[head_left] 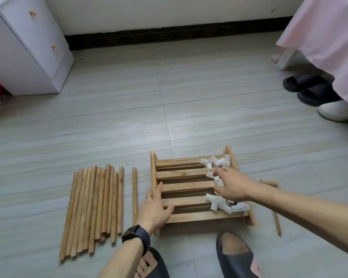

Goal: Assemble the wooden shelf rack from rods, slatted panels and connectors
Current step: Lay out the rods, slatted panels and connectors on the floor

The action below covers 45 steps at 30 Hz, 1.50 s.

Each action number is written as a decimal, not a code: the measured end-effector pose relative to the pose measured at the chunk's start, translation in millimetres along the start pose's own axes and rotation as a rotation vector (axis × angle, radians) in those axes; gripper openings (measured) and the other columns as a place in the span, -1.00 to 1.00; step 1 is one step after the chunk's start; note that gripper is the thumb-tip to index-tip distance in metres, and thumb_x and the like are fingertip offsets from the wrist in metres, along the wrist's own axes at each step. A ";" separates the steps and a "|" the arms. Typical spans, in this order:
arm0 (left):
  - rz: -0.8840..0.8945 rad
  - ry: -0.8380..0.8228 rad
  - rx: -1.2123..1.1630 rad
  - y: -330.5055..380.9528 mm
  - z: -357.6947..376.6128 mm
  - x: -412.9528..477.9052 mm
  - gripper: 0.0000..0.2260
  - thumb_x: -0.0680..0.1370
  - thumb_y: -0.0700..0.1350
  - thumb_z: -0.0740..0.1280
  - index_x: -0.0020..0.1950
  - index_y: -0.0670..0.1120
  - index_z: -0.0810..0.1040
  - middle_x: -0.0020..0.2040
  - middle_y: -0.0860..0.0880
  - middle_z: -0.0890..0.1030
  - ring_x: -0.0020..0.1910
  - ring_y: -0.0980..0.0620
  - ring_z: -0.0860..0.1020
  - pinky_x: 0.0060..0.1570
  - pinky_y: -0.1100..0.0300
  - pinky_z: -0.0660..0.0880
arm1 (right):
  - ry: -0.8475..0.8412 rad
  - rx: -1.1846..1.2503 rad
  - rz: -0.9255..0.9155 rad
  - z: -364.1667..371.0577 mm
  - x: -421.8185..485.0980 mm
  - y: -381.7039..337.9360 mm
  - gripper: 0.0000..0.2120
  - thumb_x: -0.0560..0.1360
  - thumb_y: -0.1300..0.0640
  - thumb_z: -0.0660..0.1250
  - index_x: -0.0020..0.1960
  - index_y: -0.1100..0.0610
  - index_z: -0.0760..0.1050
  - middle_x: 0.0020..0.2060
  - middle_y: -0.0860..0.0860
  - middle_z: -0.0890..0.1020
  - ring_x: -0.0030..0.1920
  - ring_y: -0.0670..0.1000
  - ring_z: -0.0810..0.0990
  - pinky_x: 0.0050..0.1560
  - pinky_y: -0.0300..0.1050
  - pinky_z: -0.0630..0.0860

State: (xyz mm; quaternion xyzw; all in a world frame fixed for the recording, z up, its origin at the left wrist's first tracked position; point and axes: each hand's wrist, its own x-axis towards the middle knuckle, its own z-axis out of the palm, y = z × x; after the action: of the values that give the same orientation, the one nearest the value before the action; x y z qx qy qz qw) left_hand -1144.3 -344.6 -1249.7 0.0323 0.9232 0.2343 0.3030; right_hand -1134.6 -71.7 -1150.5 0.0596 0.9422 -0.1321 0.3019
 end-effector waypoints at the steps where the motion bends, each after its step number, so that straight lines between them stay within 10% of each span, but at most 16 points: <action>1: -0.025 -0.025 0.000 3.0 6.1 -3.3 -0.21 0.59 0.20 0.27 0.63 0.20 -0.21 0.65 -0.19 -0.05 0.51 -0.25 0.33 0.42 -0.08 0.39 | 0.025 0.042 0.083 6.2 -5.2 17.5 -0.42 0.57 -0.02 0.26 0.55 0.06 0.23 0.45 0.11 0.40 0.35 0.16 0.48 0.26 0.04 0.48; 7: -0.133 0.065 -0.089 10.1 23.7 -5.6 -0.25 0.63 -0.19 0.20 0.65 0.14 -0.20 0.63 -0.18 0.06 0.28 -0.15 0.54 0.22 0.09 0.55 | 0.010 0.572 0.311 64.3 -15.3 67.0 -0.22 0.59 -0.02 0.33 0.65 -0.02 -0.05 0.52 0.09 0.39 0.43 0.17 0.45 0.28 -0.03 0.45; 18: -0.034 0.124 -0.169 8.8 -1.8 27.2 -0.15 0.53 -0.40 0.18 0.64 0.22 -0.07 0.42 -0.07 0.46 0.26 -0.12 0.53 0.18 0.09 0.54 | 0.251 0.572 0.324 79.2 35.9 75.3 -0.29 0.60 0.04 0.29 0.64 0.02 0.02 0.50 0.10 0.41 0.41 0.23 0.45 0.26 0.04 0.43; 22: -0.034 0.161 -0.261 18.8 10.1 38.7 -0.24 0.63 -0.19 0.21 0.63 0.25 -0.18 0.16 -0.03 0.56 0.03 -0.11 0.60 -0.02 0.07 0.55 | 0.266 0.533 0.367 68.9 50.4 91.0 -0.24 0.58 0.07 0.28 0.65 0.05 -0.04 0.57 0.13 0.29 0.47 0.24 0.37 0.34 0.07 0.39; 26: -0.199 0.161 -0.516 4.2 17.9 44.1 -0.60 0.70 0.20 -0.01 0.47 0.15 0.39 0.32 0.02 0.56 0.35 -0.13 0.50 0.35 -0.01 0.40 | 0.298 0.524 0.387 73.5 48.3 101.6 -0.24 0.57 0.07 0.27 0.65 0.03 -0.04 0.56 0.15 0.27 0.46 0.27 0.36 0.31 0.09 0.39; 37: -0.311 0.096 -0.181 -40.2 -4.8 47.3 -0.50 0.73 0.08 -0.02 0.52 -0.23 0.32 0.56 -0.27 0.26 0.55 -0.23 0.21 0.51 -0.07 0.17 | 0.231 0.422 0.322 92.8 54.5 69.9 -0.13 0.55 0.03 0.30 0.66 0.09 -0.16 0.65 0.08 0.03 0.59 0.21 0.15 0.55 0.11 0.17; 45: -0.243 0.227 -0.428 -25.9 -15.2 42.4 -0.61 0.73 0.12 -0.01 0.26 -0.06 0.51 0.14 -0.08 0.60 0.16 -0.12 0.54 0.20 -0.01 0.45 | 0.250 0.428 0.275 102.9 58.1 55.5 -0.21 0.57 -0.02 0.30 0.65 0.12 -0.02 0.64 0.10 0.09 0.62 0.16 0.07 0.60 0.06 0.05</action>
State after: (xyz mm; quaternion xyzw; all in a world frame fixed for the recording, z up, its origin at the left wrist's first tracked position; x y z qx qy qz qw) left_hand -1185.5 -365.3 -1273.7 -0.1699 0.8777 0.3884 0.2234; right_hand -1114.1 -45.9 -1276.9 0.2651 0.9059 -0.2775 0.1789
